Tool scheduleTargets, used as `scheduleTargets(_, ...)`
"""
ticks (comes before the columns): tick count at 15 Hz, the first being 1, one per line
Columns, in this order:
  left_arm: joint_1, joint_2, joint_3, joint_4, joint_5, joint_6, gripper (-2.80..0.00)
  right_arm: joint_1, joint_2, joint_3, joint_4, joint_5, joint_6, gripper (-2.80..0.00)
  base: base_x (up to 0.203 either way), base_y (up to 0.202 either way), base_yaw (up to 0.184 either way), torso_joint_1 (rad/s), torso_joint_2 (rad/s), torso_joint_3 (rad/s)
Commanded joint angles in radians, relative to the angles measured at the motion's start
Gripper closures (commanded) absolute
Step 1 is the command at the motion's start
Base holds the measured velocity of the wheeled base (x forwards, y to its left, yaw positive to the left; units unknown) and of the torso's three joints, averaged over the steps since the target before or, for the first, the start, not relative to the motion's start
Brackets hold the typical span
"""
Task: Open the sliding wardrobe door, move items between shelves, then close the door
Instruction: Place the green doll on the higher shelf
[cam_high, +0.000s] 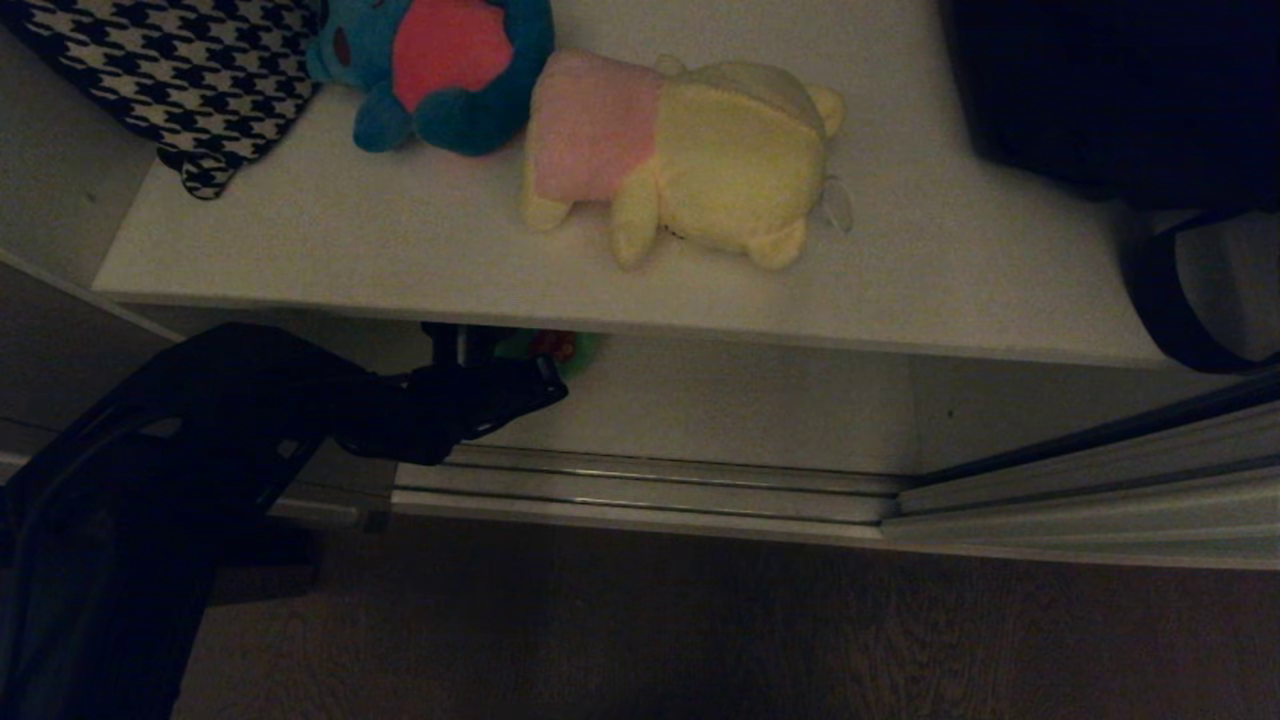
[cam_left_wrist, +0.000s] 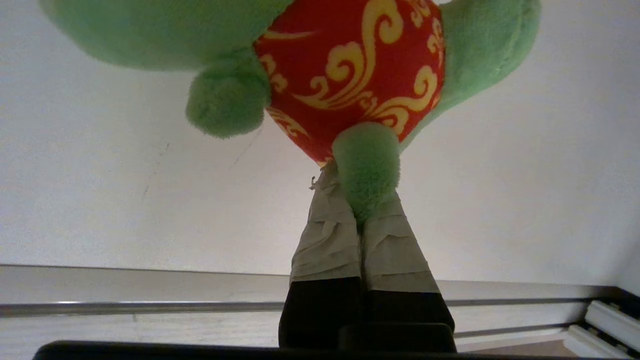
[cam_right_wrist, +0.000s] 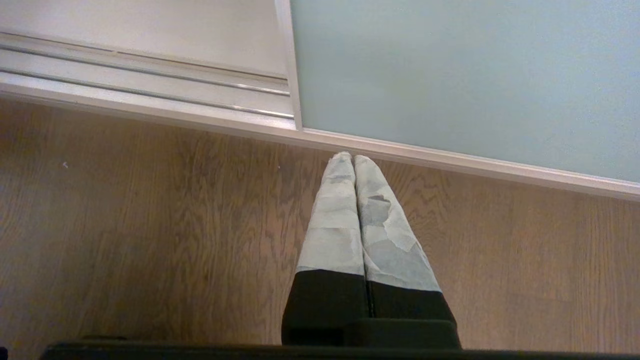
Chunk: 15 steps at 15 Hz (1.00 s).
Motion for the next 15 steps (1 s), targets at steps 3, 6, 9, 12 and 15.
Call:
scheduleTargets(3, 0.001, -0.004, 0.001, -0.007, 0.002, 0.002, 0.0, 0.001, 0.0, 0.0, 0.0, 0.0, 0.0, 0.0, -0.051, 0.0, 0.001, 0.001, 0.0, -0.001)
scheduleTargets(6, 0.001, -0.013, 0.0, -0.007, 0.004, 0.002, 0.0, -0.001, 0.0, 0.0, 0.001, 0.0, 0.0, 0.0, -0.198, 0.0, -0.001, 0.004, 0.0, 0.0)
scheduleTargets(9, 0.001, -0.011, -0.002, -0.007, 0.005, 0.004, 0.0, 0.001, 0.0, 0.0, 0.001, 0.0, 0.0, 0.0, -0.195, 0.0, 0.002, 0.0, 0.0, 0.002)
scheduleTargets(12, 0.001, -0.023, -0.019, -0.008, 0.009, 0.018, 0.0, 0.0, 0.0, 0.0, 0.0, 0.0, 0.0, 0.0, -0.186, 0.0, -0.001, 0.002, 0.0, 0.003)
scheduleTargets(15, 0.001, -0.069, 0.012, 0.008, 0.051, 0.063, 0.0, 0.001, 0.0, 0.0, 0.001, 0.0, 0.0, 0.0, -0.034, 0.0, -0.001, 0.0, 0.0, 0.0)
